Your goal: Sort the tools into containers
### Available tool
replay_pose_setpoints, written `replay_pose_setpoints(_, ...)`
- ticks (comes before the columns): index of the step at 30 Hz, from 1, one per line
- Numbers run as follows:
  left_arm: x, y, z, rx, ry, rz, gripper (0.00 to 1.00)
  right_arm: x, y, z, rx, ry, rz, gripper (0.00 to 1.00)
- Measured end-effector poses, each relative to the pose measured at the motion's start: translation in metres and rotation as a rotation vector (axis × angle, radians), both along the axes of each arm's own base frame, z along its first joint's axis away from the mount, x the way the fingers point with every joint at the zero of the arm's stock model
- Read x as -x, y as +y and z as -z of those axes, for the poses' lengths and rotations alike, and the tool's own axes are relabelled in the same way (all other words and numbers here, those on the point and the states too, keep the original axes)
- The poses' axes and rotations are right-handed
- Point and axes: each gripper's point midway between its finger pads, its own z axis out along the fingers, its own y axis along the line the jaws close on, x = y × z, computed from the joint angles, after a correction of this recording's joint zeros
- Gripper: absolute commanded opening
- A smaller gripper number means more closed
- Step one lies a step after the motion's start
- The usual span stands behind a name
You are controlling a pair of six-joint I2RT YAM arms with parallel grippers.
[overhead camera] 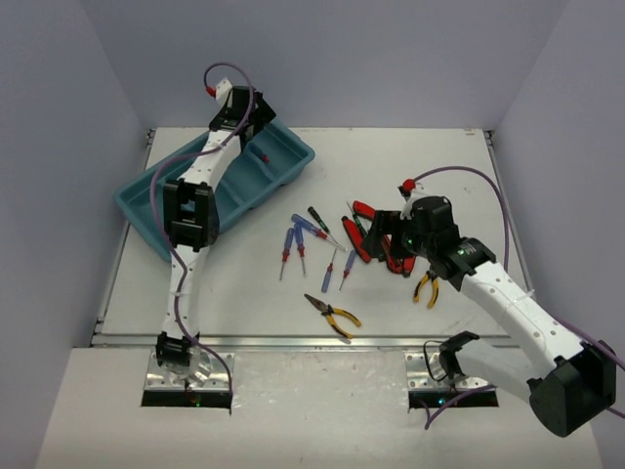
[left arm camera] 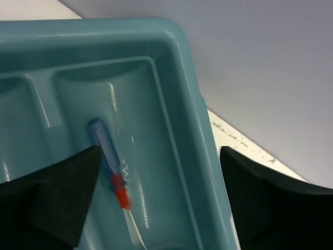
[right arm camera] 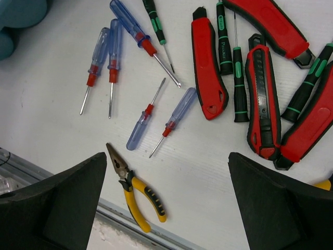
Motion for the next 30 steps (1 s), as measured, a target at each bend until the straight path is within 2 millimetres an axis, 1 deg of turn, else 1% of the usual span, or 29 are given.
replay_pose_setpoints(2, 0.001, -0.001, -0.009, 0.006, -0.013, 0.004, 1.0, 0.0, 0.001, 0.007, 0.009, 0.026, -0.001, 0.99)
replay_pose_setpoints(3, 0.002, -0.002, -0.017, 0.01, -0.025, 0.008, 1.0, -0.001, 0.001, 0.011, 0.014, 0.047, 0.002, 0.99)
replay_pose_setpoints(6, 0.013, -0.002, -0.057, 0.019, -0.067, 0.021, 1.0, -0.007, 0.004, 0.021, 0.018, 0.107, 0.032, 0.99)
replay_pose_setpoints(7, 0.019, -0.005, -0.081, 0.023, -0.102, 0.036, 1.0, -0.009, 0.005, 0.025, 0.016, 0.132, 0.056, 0.99)
replay_pose_setpoints(8, 0.035, -0.005, -0.1, 0.02, -0.11, 0.053, 1.0, -0.012, 0.005, 0.028, 0.016, 0.157, 0.087, 0.99)
replay_pose_setpoints(10, 0.079, -0.005, -0.147, 0.024, -0.137, 0.082, 1.0, -0.02, 0.008, 0.034, 0.018, 0.19, 0.145, 0.96)
replay_pose_setpoints(11, 0.103, -0.006, -0.177, 0.029, -0.186, 0.103, 1.0, -0.022, 0.01, 0.038, 0.03, 0.2, 0.173, 0.92)
replay_pose_setpoints(12, 0.132, -0.006, -0.207, 0.034, -0.244, 0.127, 1.0, -0.025, 0.012, 0.042, 0.044, 0.209, 0.194, 0.88)
replay_pose_setpoints(14, 0.206, -0.009, -0.252, 0.042, -0.348, 0.173, 1.0, -0.024, 0.021, 0.054, 0.085, 0.229, 0.213, 0.77)
replay_pose_setpoints(15, 0.235, -0.01, -0.26, 0.042, -0.374, 0.193, 1.0, -0.024, 0.026, 0.059, 0.103, 0.235, 0.214, 0.71)
replay_pose_setpoints(16, 0.261, -0.011, -0.266, 0.043, -0.4, 0.212, 1.0, -0.023, 0.032, 0.065, 0.121, 0.241, 0.214, 0.7)
replay_pose_setpoints(17, 0.285, -0.013, -0.282, 0.051, -0.463, 0.24, 1.0, -0.021, 0.037, 0.07, 0.138, 0.246, 0.215, 0.7)
replay_pose_setpoints(18, 0.307, -0.012, -0.291, 0.055, -0.511, 0.256, 1.0, -0.02, 0.041, 0.075, 0.154, 0.249, 0.217, 0.67)
replay_pose_setpoints(20, 0.332, -0.006, -0.286, 0.047, -0.529, 0.263, 1.0, -0.017, 0.045, 0.086, 0.184, 0.26, 0.226, 0.61)
replay_pose_setpoints(21, 0.335, -0.005, -0.278, 0.041, -0.523, 0.269, 1.0, -0.016, 0.045, 0.092, 0.199, 0.268, 0.232, 0.59)
replay_pose_setpoints(22, 0.336, -0.005, -0.262, 0.032, -0.491, 0.274, 1.0, -0.014, 0.047, 0.098, 0.21, 0.277, 0.238, 0.59)
replay_pose_setpoints(24, 0.338, -0.01, -0.216, 0.016, -0.38, 0.316, 1.0, -0.014, 0.047, 0.11, 0.233, 0.294, 0.252, 0.57)
replay_pose_setpoints(25, 0.341, -0.013, -0.198, 0.013, -0.332, 0.336, 1.0, -0.013, 0.047, 0.117, 0.245, 0.305, 0.26, 0.56)
replay_pose_setpoints(27, 0.344, -0.021, -0.148, 0.002, -0.201, 0.385, 1.0, -0.011, 0.046, 0.133, 0.277, 0.335, 0.271, 0.52)
replay_pose_setpoints(29, 0.357, -0.022, -0.109, -0.005, -0.089, 0.416, 1.0, -0.01, 0.044, 0.147, 0.302, 0.36, 0.282, 0.48)
replay_pose_setpoints(30, 0.362, -0.022, -0.097, -0.008, -0.054, 0.427, 1.0, -0.008, 0.043, 0.152, 0.314, 0.372, 0.287, 0.42)
